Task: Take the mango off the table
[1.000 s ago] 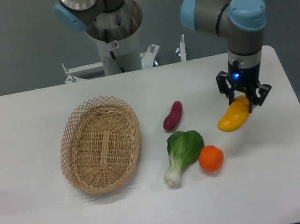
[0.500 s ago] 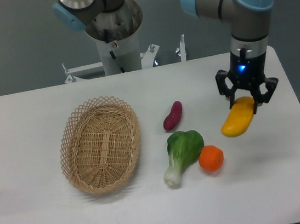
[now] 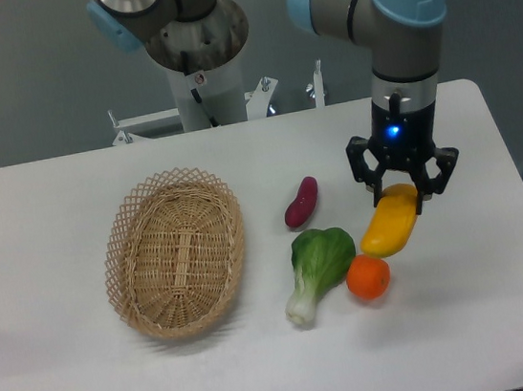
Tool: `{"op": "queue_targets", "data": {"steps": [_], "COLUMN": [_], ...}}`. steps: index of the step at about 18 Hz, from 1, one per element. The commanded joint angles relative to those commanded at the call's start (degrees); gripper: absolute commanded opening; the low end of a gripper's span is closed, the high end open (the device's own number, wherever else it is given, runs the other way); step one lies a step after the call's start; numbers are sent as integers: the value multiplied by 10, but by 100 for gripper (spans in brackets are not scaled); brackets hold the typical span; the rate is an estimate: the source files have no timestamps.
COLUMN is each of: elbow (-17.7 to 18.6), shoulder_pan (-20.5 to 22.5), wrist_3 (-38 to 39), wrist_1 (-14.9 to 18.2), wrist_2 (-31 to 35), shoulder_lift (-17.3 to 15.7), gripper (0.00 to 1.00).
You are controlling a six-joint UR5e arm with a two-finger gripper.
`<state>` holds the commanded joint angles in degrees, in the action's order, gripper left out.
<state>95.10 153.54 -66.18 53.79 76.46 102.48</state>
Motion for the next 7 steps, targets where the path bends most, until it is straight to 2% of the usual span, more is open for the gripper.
{"op": "queue_targets", "data": {"steps": [7], "elbow": [2], "shoulder_pan": [-1], "wrist_3": [0], "wrist_1": [-1], "wrist_2": [-3], "shoulder_lift": [0], "gripper": [48]}}
